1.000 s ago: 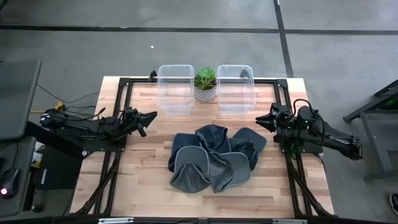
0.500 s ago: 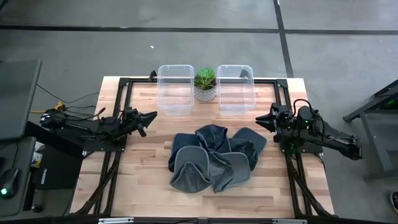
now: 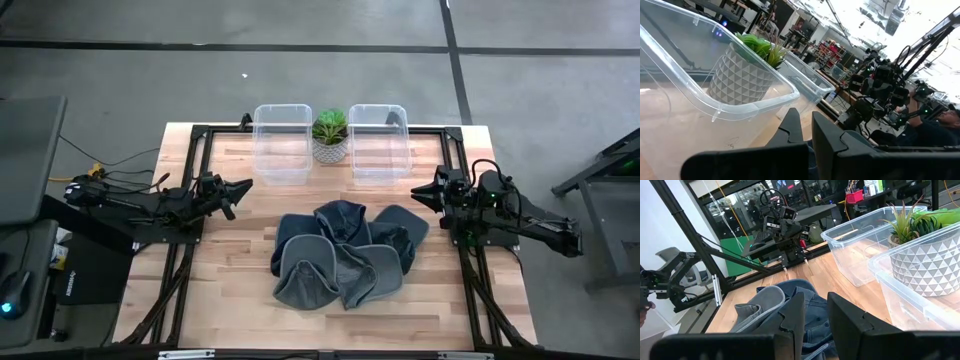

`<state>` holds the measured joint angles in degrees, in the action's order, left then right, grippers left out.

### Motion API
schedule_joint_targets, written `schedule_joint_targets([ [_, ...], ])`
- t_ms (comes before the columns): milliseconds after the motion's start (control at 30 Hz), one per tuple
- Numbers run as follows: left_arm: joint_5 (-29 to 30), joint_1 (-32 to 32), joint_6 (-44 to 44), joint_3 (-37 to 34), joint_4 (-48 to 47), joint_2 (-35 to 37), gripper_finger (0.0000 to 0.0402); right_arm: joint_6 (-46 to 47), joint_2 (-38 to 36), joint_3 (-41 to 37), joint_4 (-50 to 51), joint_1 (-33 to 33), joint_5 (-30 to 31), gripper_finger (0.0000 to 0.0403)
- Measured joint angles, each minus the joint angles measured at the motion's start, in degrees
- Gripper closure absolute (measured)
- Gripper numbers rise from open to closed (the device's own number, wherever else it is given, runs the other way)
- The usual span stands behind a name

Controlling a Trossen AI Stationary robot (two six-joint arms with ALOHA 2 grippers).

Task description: Pick & Place hat

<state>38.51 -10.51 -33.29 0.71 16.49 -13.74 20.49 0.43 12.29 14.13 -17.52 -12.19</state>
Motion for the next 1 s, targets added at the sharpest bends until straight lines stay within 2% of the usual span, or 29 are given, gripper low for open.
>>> schedule_joint_targets([
  [1000,-2.15,0.0,0.0,0.01,0.01,-0.02,0.0402,0.0,-0.01,0.0,0.0,0.0,0.0,0.0325],
])
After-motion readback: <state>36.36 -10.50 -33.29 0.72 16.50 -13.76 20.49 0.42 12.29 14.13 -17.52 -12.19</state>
